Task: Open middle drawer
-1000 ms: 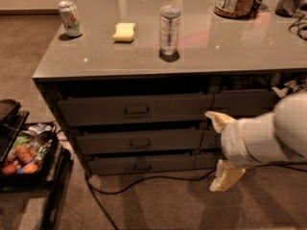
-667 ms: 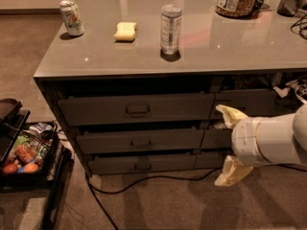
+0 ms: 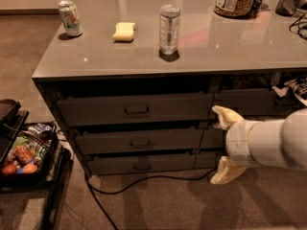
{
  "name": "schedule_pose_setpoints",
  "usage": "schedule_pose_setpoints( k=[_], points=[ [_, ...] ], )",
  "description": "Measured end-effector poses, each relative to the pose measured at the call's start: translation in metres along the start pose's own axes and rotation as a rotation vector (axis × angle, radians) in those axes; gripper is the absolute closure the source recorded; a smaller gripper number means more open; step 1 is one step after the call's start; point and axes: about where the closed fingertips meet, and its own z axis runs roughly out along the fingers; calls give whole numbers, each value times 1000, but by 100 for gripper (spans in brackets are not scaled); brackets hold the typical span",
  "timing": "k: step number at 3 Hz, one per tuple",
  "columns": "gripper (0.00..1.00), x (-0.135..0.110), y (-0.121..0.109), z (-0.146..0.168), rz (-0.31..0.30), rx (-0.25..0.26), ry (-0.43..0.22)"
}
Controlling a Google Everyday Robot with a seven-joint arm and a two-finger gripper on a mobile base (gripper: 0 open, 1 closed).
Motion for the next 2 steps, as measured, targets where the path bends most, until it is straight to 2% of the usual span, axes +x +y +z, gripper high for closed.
schedule_pose_setpoints(
  k=[1,2],
  points=[
    [0,15,12,53,-45,24,38],
    [0,40,12,92,-53,81,80]
  ],
)
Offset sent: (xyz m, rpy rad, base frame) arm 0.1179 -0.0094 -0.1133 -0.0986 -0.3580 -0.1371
